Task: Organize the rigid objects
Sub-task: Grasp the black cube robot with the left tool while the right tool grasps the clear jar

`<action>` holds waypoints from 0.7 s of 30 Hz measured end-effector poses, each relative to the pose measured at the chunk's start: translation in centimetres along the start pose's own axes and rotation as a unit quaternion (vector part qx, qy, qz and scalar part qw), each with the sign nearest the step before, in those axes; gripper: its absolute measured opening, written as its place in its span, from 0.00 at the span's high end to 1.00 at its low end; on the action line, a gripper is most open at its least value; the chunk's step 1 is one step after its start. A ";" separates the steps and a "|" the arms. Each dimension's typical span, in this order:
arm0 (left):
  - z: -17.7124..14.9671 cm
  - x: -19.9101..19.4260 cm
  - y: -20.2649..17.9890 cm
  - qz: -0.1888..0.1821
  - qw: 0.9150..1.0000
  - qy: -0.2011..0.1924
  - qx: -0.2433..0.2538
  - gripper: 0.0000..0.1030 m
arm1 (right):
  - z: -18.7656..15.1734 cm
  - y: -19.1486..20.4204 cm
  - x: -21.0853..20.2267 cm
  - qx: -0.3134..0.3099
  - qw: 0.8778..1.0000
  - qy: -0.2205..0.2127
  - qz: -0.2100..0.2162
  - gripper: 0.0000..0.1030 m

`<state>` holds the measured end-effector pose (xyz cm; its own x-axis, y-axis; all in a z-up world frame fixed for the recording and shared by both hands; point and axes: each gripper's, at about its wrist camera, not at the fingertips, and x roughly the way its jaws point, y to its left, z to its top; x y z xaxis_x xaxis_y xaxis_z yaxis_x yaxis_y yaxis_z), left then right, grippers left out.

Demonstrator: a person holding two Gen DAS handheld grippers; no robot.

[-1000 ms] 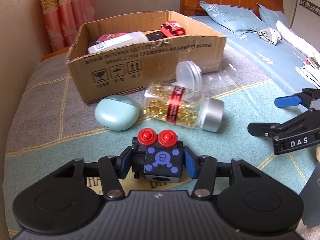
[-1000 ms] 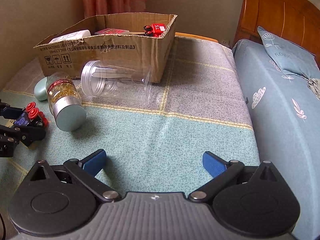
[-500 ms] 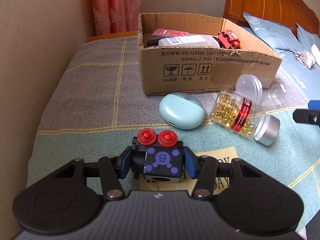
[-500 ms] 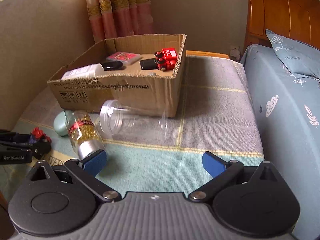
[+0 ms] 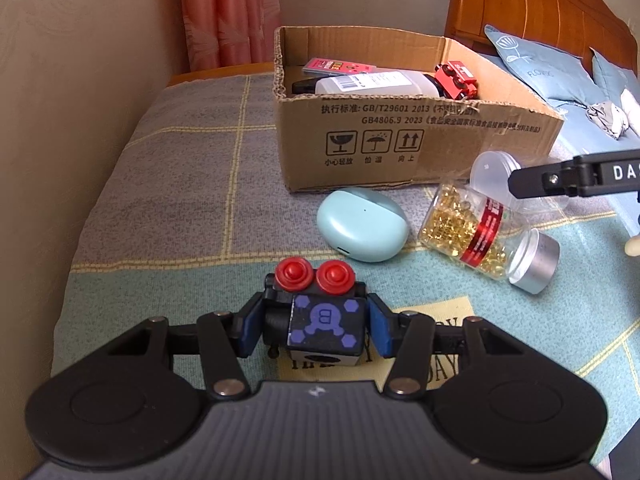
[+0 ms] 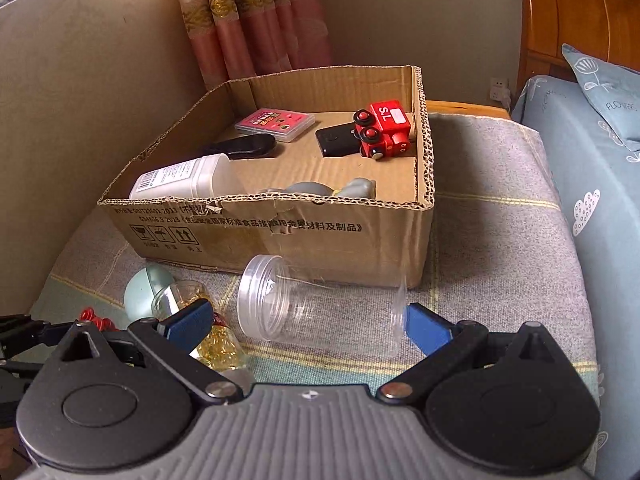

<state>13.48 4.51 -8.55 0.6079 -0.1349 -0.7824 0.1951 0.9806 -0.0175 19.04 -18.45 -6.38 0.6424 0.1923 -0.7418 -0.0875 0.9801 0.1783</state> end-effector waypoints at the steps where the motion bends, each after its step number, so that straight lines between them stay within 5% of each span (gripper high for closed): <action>1: 0.0 0.0 0.0 0.000 1.000 0.000 0.001 0.49 | 0.1 0.1 0.2 0.002 1.000 0.002 -0.007 0.00; 8: 0.1 0.1 -0.1 0.001 1.000 0.000 -0.001 0.47 | 0.8 0.4 1.8 0.023 0.998 0.012 -0.064 0.00; 13: 0.3 0.4 0.1 0.010 1.000 0.003 -0.005 0.35 | 0.8 0.2 2.1 0.026 0.996 0.016 -0.083 0.00; 21: 0.5 0.6 0.4 0.005 1.000 0.015 -0.007 0.39 | 1.1 1.2 2.3 0.016 0.995 0.025 -0.095 0.07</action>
<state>14.36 4.75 -8.71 0.5870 -0.1215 -0.8004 0.1779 0.9839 -0.0189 21.23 -16.91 -7.15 0.6062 0.0061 -0.7953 0.0567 0.9971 0.0509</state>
